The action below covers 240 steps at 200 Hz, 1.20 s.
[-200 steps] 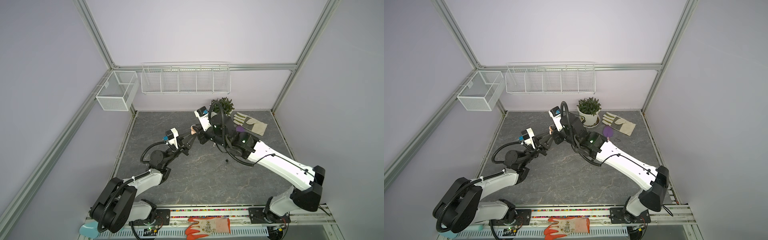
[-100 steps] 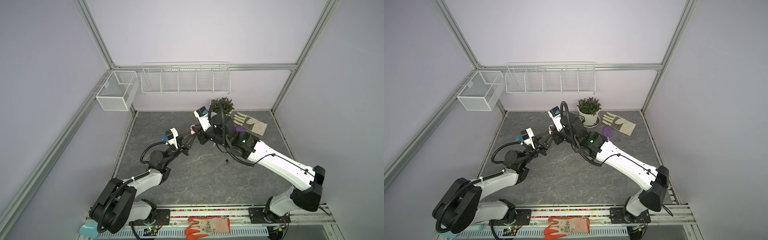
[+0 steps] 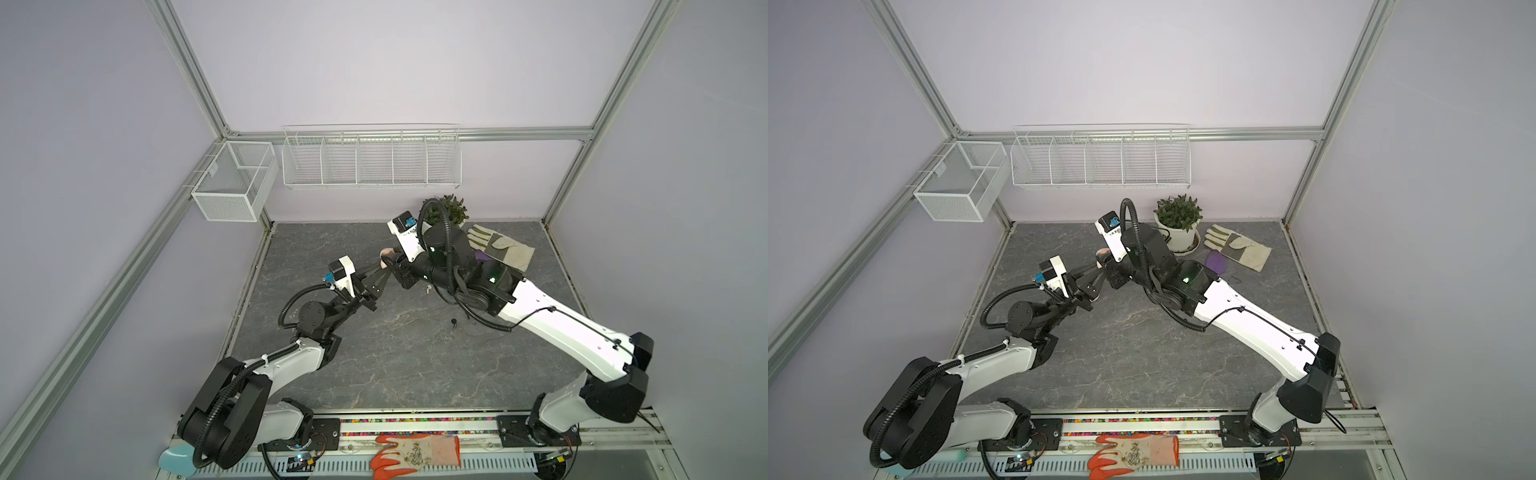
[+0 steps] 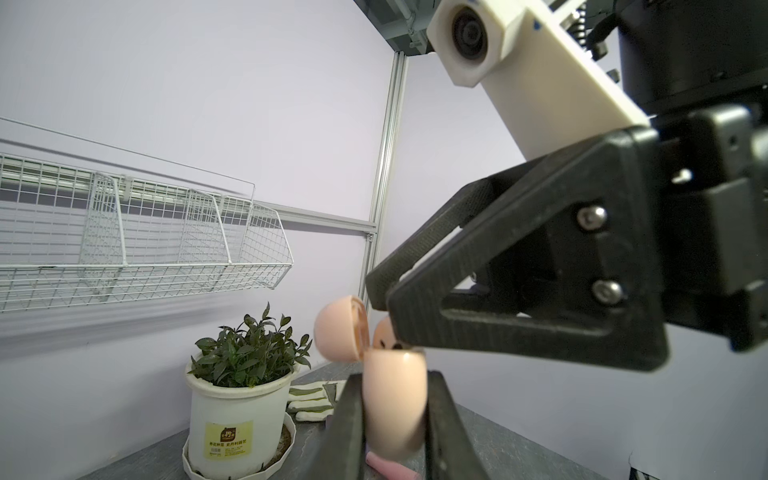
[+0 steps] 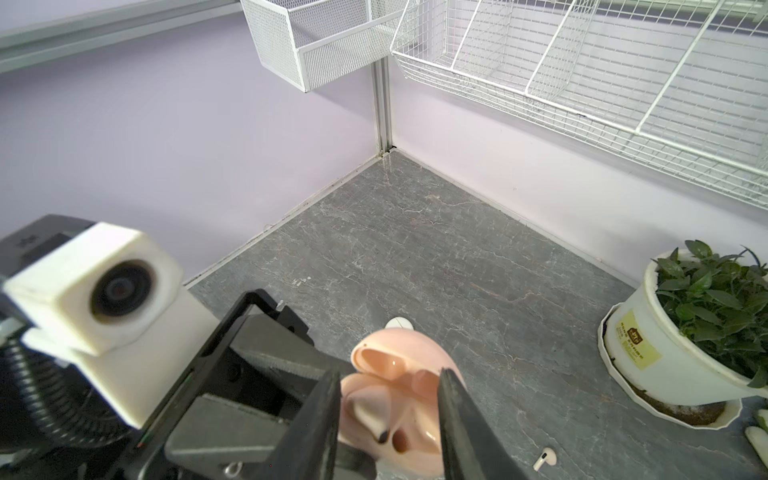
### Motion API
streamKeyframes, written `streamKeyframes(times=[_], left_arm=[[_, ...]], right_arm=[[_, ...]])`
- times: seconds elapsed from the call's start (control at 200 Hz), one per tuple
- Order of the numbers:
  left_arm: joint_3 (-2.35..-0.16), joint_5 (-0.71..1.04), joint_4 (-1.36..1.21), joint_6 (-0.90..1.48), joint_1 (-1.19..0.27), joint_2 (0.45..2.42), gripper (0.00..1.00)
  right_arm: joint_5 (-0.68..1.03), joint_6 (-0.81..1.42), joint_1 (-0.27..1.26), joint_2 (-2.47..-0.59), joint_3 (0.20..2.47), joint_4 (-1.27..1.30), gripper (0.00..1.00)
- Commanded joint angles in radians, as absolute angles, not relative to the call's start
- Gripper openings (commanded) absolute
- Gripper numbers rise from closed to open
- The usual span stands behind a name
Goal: Insert the wireless bluetooth earbuds into the charging case
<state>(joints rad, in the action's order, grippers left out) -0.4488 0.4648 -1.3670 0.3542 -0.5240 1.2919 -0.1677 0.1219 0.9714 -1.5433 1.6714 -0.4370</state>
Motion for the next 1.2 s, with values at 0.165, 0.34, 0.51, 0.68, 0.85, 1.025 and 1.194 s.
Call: streamKeyframes(times=[0.165,0.34,0.51,0.68,0.85,1.025,1.194], left_arm=[[-0.437,0.523,-1.417,0.357,-0.527,1.270,0.00],[-0.406,0.532,-1.417,0.391,-0.526,1.244,0.00],[-0.411,0.594,-1.417,0.427,-0.531,1.243,0.00],[-0.428,0.652,-1.417,0.448,-0.545,1.249,0.00],[-0.430,0.678,-1.418,0.460,-0.548,1.248,0.00],[-0.428,0.683,-1.417,0.460,-0.548,1.244,0.00],[-0.431,0.690,-1.417,0.460,-0.552,1.249,0.00]], right_arm=[[-0.057,0.155,0.958,-1.411,1.714,-0.569,0.48],[0.100,0.251,0.814,-1.312,1.505,-0.531,0.50],[0.644,0.259,0.656,-1.290,1.349,-0.299,0.51],[0.818,0.056,0.616,-1.367,1.397,-0.351,0.52],[0.936,0.044,0.578,-1.427,1.415,-0.302,0.53],[0.976,0.057,0.573,-1.454,1.421,-0.264,0.49],[1.010,0.074,0.574,-1.497,1.435,-0.241,0.46]])
